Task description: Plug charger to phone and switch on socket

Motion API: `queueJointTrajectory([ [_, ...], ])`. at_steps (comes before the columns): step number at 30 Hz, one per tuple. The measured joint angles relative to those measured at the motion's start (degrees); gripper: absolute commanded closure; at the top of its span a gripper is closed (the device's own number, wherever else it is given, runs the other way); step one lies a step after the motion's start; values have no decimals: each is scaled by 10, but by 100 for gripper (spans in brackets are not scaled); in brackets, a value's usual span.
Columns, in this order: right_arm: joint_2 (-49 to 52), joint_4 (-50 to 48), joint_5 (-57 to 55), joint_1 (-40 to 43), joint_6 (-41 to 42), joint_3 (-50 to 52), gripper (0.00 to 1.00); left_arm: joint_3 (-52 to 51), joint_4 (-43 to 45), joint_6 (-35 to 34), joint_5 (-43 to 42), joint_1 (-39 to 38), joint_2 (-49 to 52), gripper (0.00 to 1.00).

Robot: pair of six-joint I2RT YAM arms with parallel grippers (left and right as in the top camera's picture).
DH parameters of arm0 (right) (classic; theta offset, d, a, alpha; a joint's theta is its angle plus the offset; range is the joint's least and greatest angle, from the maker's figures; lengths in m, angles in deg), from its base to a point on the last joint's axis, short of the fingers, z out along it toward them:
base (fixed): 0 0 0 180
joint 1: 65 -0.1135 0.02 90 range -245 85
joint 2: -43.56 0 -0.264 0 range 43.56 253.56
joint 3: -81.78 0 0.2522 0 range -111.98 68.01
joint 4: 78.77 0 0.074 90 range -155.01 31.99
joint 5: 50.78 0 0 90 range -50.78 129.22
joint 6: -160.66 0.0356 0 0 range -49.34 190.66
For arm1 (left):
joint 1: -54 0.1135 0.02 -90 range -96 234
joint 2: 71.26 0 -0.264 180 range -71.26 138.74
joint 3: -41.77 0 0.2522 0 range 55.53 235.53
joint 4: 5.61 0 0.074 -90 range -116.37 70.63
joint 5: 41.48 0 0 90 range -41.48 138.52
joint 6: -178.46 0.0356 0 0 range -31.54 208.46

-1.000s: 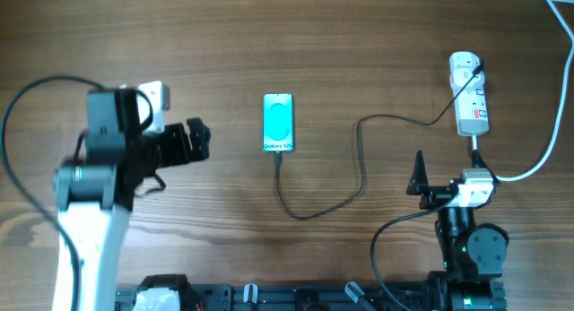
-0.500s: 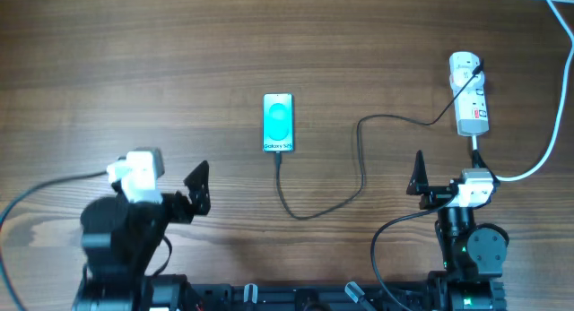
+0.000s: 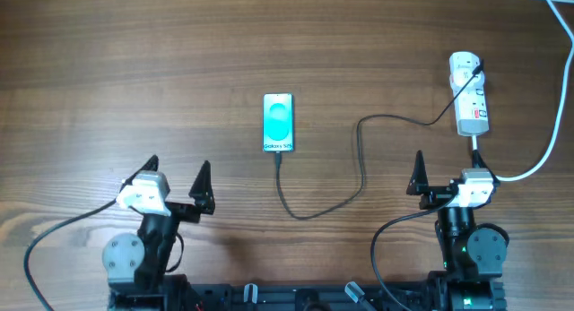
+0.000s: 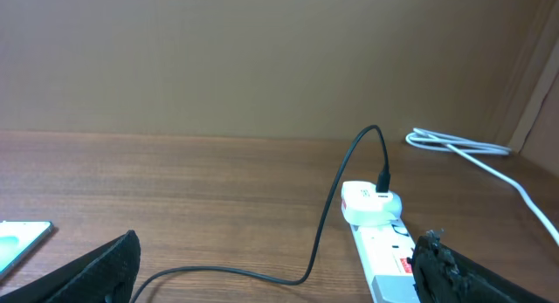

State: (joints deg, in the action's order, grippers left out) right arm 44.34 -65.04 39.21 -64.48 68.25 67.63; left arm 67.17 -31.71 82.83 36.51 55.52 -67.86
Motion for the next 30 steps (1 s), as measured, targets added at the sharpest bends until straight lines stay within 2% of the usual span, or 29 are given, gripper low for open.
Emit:
queueJointTrajectory([
  [6, 0, 0, 0, 0, 0, 0, 0, -76, 148, 0, 2, 0, -21, 0],
  [9, 0, 0, 0, 0, 0, 0, 0, -101, 187, 0, 14, 0, -26, 0],
  [17, 0, 0, 0, 0, 0, 0, 0, -110, 188, 0, 82, 0, -26, 0],
  [22, 0, 0, 0, 0, 0, 0, 0, -111, 104, 4, 95, 0, -26, 0],
  [30, 0, 0, 0, 0, 0, 0, 0, -111, 83, 61, 106, 0, -26, 0],
])
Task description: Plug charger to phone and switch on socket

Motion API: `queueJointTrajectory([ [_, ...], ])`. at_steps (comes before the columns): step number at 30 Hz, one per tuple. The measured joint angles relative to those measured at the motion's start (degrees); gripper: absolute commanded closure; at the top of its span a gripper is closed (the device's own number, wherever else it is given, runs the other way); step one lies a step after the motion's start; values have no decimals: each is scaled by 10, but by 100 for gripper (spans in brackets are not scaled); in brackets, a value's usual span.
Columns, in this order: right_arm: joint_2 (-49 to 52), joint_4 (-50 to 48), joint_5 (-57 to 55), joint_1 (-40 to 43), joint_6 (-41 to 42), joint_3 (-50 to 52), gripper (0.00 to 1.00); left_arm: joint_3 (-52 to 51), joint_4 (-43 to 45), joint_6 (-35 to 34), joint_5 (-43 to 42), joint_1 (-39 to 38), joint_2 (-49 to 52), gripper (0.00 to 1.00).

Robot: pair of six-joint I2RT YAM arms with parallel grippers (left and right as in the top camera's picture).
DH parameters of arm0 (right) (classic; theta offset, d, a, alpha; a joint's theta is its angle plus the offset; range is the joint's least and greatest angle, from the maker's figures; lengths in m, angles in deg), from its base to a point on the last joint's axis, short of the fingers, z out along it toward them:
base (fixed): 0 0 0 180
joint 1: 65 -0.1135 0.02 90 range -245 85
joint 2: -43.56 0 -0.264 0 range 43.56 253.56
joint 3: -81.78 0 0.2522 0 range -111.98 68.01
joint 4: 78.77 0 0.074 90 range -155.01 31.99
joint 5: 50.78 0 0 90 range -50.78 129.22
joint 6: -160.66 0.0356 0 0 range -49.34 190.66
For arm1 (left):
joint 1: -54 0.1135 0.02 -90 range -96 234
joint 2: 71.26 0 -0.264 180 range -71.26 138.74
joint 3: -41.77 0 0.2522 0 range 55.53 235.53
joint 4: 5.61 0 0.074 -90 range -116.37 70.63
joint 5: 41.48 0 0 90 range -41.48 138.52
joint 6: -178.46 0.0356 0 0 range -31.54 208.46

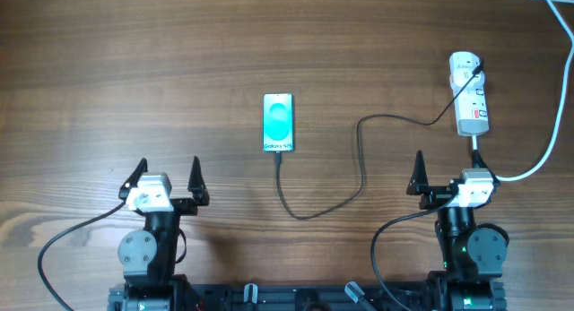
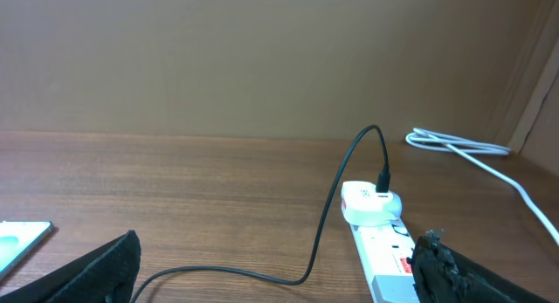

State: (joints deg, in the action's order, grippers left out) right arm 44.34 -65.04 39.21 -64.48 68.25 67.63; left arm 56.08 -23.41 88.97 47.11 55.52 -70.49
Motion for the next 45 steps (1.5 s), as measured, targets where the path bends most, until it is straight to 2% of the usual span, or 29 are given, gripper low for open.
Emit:
queueJointTrajectory([
  [14, 0, 0, 0, 0, 0, 0, 0, 0, -1, 24, 7, 0, 0, 0],
  [45, 0, 0, 0, 0, 0, 0, 0, 0, -1, 13, 11, 0, 0, 0],
])
